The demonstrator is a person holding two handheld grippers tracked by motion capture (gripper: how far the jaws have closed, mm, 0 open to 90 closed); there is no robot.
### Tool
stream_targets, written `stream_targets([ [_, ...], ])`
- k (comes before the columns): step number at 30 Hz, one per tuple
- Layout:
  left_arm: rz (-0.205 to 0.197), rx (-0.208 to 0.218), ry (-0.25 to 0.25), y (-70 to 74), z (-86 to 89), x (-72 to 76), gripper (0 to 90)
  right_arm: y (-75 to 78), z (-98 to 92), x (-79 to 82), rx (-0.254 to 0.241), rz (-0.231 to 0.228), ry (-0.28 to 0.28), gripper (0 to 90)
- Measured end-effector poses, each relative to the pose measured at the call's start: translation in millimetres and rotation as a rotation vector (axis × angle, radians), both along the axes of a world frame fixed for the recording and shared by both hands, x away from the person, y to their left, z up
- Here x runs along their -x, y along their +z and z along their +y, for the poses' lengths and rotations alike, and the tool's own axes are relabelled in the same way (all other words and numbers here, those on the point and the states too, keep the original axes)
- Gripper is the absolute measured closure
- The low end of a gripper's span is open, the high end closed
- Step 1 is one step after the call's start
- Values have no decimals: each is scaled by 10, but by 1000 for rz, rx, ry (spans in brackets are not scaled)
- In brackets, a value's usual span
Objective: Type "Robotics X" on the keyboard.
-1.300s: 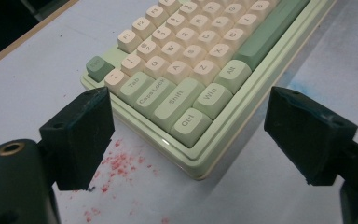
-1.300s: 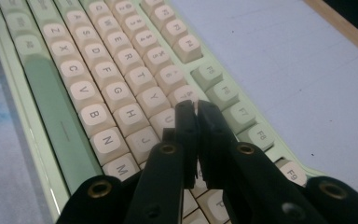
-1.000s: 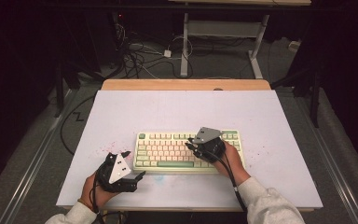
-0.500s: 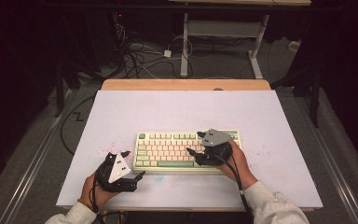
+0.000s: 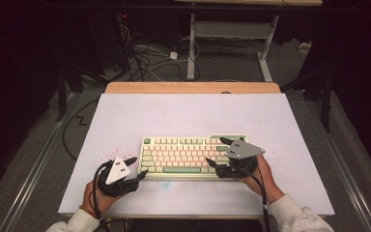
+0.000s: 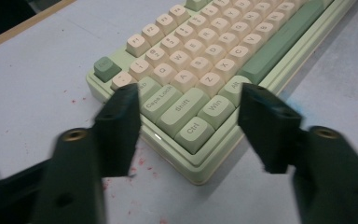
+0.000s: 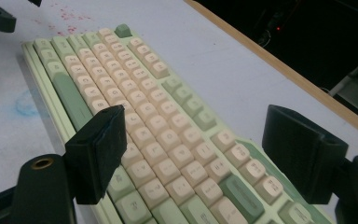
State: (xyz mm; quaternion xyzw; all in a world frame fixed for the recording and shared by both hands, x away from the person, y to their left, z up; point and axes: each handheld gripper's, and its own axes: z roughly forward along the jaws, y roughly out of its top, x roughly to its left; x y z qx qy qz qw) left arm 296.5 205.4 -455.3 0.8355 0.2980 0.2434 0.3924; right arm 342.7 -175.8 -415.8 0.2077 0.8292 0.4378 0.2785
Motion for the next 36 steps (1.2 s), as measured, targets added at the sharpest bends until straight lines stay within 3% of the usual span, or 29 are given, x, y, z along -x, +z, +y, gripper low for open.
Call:
stream_targets([
  [4,21,-3,-9,42,-20,-26,769,10,-154,69,-8,-10,-21,223],
  [8,43,-2,-26,93,-48,-64,876,0,-310,146,-23,-14,-37,209],
  [14,84,-24,-60,159,-166,-165,877,-8,-507,272,-43,-33,-64,202],
  [21,111,-42,-114,258,-363,-269,877,-68,-622,379,-20,-32,-85,203],
  [36,193,-87,-203,163,-748,-493,876,-99,-671,430,-10,-31,-89,193],
])
